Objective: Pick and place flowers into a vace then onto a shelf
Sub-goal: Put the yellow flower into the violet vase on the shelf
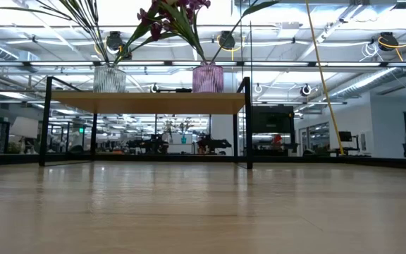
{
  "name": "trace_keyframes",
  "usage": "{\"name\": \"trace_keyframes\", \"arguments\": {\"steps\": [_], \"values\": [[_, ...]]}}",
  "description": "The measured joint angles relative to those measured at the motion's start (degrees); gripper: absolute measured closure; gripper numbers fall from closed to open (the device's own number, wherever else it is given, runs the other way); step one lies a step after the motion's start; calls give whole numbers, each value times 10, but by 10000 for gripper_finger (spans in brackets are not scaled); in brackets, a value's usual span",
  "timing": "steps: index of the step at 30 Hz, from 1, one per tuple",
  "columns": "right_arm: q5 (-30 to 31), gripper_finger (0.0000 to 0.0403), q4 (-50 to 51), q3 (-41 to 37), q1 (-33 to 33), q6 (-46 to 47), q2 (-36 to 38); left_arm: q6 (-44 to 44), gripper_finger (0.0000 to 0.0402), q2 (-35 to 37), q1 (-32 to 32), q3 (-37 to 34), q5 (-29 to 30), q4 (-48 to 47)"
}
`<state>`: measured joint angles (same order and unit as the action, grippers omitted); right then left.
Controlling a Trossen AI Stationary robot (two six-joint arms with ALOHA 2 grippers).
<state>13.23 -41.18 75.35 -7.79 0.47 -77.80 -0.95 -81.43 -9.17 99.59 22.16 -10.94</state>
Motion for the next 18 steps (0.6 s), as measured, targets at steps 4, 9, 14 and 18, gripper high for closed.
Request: {"name": "trace_keyframes", "arguments": {"steps": [4, 9, 14, 18], "values": [[0, 403, 16, 0, 0, 17, 0, 3, 215, -13, 11, -1, -26, 11], [0, 403, 20, 0, 0, 18, 0, 13, 215, -21, 17, 1, -49, 19], [0, 403, 26, 0, 0, 18, 0, 16, 229, -22, 18, 0, -41, 17], [0, 400, 34, 0, 2, 6, 0, 13, 294, -21, 18, 0, -42, 18]]}}
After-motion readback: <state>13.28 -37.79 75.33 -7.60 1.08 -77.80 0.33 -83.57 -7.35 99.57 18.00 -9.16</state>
